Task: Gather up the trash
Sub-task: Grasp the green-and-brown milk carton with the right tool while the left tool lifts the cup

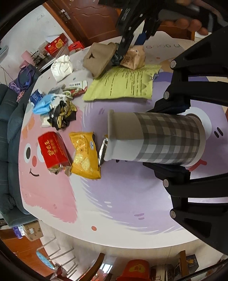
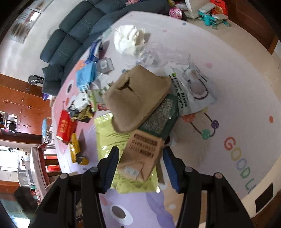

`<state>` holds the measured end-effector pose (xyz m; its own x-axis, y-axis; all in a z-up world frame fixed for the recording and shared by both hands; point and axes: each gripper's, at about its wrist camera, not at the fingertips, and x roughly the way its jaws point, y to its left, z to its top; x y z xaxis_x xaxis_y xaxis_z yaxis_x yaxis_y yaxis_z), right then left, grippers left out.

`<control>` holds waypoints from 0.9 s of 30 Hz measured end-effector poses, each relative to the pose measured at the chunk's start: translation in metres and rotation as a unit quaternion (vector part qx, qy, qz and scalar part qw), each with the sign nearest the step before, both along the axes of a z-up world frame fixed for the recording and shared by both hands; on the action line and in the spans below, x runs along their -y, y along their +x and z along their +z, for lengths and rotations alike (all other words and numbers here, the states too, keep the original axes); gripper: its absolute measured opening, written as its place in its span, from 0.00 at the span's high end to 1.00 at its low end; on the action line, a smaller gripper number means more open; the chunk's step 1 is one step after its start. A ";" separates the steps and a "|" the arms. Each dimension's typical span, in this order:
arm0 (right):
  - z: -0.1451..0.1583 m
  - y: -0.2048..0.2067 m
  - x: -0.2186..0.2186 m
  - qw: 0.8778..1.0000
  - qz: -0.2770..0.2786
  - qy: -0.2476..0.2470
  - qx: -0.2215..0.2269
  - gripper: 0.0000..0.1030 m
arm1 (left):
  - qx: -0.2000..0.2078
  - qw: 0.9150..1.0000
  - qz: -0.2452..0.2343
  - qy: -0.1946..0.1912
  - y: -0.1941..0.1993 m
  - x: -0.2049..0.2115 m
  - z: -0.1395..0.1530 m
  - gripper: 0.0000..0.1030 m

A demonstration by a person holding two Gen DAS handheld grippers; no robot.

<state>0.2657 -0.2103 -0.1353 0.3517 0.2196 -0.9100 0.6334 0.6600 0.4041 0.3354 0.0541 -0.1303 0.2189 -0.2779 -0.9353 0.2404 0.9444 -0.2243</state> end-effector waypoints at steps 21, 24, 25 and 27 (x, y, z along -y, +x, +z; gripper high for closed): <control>0.028 -0.084 0.014 0.998 0.061 -0.016 0.017 0.61 | 0.016 1.000 -0.013 0.008 -0.083 0.027 0.028 0.57; 0.038 -0.105 0.010 0.995 0.091 -0.022 0.032 0.61 | 0.021 1.000 -0.011 0.007 -0.106 0.035 0.031 0.57; 0.043 -0.114 0.008 0.993 0.105 -0.024 0.039 0.60 | 0.023 1.000 -0.010 0.005 -0.116 0.038 0.032 0.57; 0.049 -0.127 0.005 0.990 0.126 -0.030 0.047 0.60 | 0.023 1.000 -0.007 0.001 -0.131 0.043 0.034 0.57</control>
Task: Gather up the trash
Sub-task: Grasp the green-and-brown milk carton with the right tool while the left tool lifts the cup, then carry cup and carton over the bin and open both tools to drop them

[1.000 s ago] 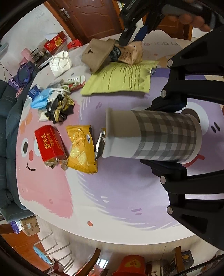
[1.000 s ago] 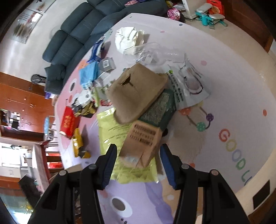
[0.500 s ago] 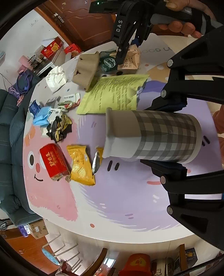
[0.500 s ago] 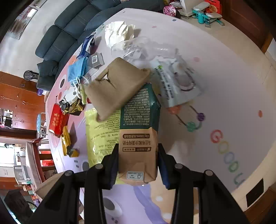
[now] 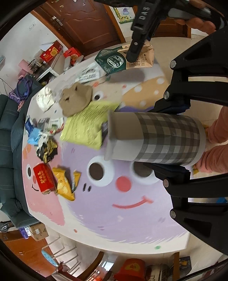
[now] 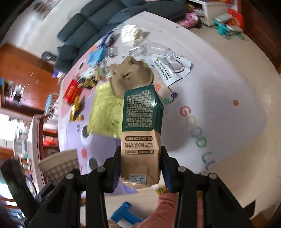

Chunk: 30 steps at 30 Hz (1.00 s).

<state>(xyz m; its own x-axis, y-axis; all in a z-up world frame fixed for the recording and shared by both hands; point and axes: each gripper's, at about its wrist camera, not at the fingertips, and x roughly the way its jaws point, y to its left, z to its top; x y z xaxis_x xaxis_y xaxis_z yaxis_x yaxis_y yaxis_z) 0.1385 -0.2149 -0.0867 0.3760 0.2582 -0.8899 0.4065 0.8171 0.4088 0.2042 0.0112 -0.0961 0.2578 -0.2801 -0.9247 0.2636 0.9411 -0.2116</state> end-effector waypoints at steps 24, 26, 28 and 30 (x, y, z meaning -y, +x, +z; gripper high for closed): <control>-0.090 -0.159 -0.010 0.987 0.149 0.022 -0.050 0.60 | -0.030 0.999 0.016 0.012 -0.166 0.045 -0.074 0.55; -0.121 -0.160 -0.012 0.986 0.145 0.031 -0.074 0.60 | -0.045 0.999 0.010 0.021 -0.168 0.048 -0.099 0.55; -0.154 -0.160 -0.013 0.985 0.138 0.043 -0.094 0.60 | -0.066 0.998 0.011 0.023 -0.168 0.050 -0.129 0.55; -0.185 -0.158 -0.014 0.984 0.132 0.047 -0.112 0.60 | -0.080 0.996 0.013 0.023 -0.166 0.050 -0.156 0.55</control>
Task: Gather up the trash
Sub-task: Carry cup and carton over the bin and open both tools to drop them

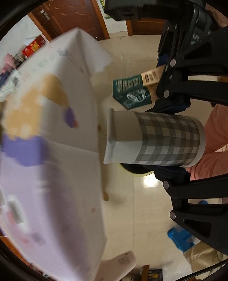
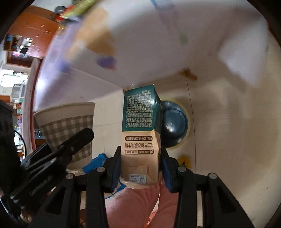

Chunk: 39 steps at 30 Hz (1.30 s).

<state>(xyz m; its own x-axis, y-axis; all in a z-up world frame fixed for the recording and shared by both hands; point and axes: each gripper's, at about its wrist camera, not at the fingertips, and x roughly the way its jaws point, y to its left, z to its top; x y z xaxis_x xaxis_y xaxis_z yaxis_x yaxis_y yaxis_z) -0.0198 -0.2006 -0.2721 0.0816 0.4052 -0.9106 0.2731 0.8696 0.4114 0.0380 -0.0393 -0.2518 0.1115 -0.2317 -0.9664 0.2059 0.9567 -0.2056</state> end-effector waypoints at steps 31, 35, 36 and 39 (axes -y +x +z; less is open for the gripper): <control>-0.103 0.029 -0.017 0.999 -0.012 -0.049 0.017 0.38 | 0.013 0.999 0.031 0.036 0.026 -0.017 -0.093 0.27; -0.066 0.024 -0.017 0.997 -0.001 -0.068 0.039 0.39 | 0.030 0.998 0.034 0.032 0.022 -0.025 -0.059 0.27; -0.055 0.023 -0.018 0.996 0.000 -0.072 0.044 0.39 | 0.032 0.998 0.034 0.030 0.021 -0.026 -0.052 0.27; -0.023 0.018 -0.020 0.995 0.002 -0.083 0.061 0.39 | 0.044 0.998 0.034 0.025 0.013 -0.032 -0.017 0.27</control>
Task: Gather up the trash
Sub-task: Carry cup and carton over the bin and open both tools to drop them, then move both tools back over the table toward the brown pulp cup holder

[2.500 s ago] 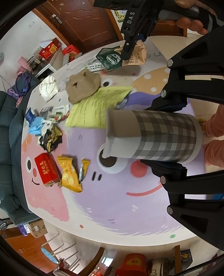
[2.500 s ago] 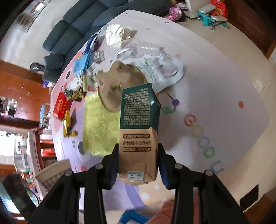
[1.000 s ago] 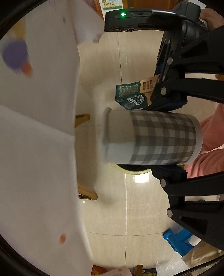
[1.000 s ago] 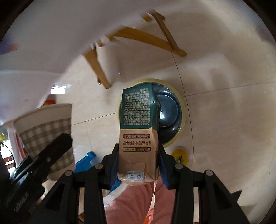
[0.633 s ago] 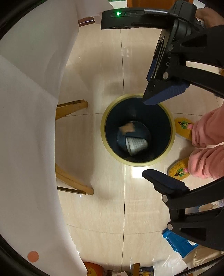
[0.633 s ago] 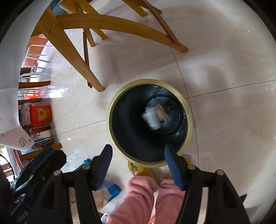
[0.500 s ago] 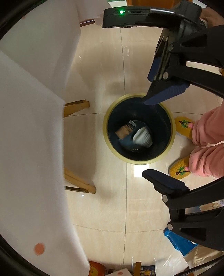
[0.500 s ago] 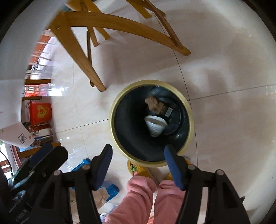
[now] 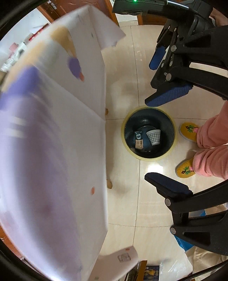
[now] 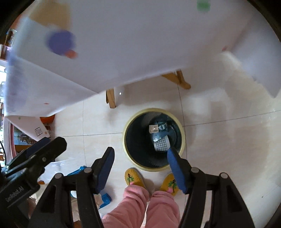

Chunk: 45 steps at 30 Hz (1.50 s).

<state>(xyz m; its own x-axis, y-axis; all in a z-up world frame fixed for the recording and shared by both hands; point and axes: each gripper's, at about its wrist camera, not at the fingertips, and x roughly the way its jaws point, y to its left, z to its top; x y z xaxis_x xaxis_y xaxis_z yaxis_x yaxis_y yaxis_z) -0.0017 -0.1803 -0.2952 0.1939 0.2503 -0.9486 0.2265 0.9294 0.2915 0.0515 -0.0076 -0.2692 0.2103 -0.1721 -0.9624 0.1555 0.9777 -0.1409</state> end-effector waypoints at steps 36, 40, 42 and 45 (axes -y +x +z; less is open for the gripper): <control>0.295 0.058 -0.021 0.972 0.070 -0.060 0.214 0.39 | 0.162 0.986 0.025 -0.015 -0.014 -0.019 0.258 0.27; 0.307 0.063 -0.017 0.969 0.073 -0.061 0.227 0.39 | 0.168 0.985 0.026 -0.019 -0.015 -0.018 0.267 0.27; 0.307 0.066 -0.015 0.968 0.075 -0.058 0.231 0.39 | 0.173 0.985 0.023 -0.017 -0.013 -0.014 0.270 0.27; 0.302 0.072 -0.007 0.969 0.066 -0.054 0.230 0.39 | 0.179 0.983 0.022 -0.015 -0.003 -0.009 0.276 0.27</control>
